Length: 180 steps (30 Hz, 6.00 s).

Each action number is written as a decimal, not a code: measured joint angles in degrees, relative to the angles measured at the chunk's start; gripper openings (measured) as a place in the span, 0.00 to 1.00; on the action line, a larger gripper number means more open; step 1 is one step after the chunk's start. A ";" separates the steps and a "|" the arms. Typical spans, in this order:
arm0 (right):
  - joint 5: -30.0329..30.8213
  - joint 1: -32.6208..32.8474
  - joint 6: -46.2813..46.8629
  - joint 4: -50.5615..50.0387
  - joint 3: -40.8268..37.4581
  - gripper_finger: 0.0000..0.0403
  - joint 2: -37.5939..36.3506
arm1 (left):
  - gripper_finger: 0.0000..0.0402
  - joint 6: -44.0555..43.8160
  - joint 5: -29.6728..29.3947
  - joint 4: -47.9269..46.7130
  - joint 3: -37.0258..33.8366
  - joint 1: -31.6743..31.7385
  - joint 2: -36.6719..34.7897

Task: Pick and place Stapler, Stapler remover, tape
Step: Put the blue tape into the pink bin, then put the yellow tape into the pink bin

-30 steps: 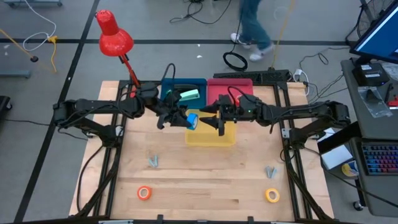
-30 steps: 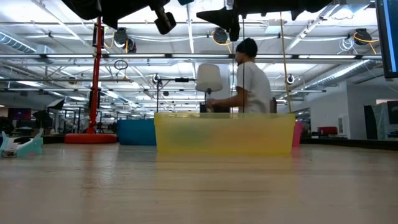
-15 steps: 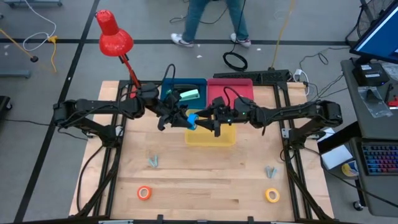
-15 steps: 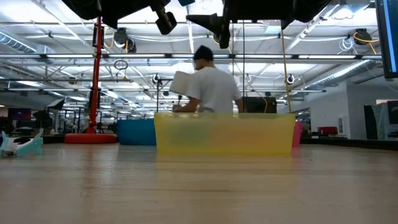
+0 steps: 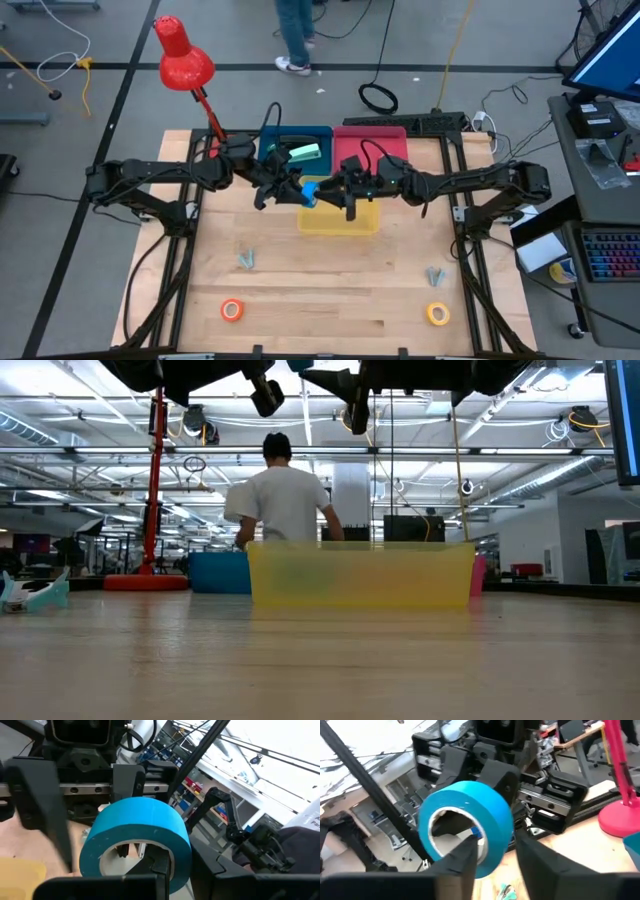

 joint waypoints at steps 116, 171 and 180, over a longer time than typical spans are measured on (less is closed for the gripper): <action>-7.94 10.72 52.53 -106.97 -0.02 0.31 -30.11 | 0.63 20.93 -12.09 -23.40 0.02 -0.71 -0.04; -1.99 56.81 108.77 -77.86 -0.07 0.31 0.25 | 0.63 23.05 -22.01 -28.67 0.02 -5.22 -0.04; -4.03 57.58 108.84 -76.87 -1.35 0.31 2.97 | 0.63 23.72 -21.90 -28.65 0.02 -5.22 -0.04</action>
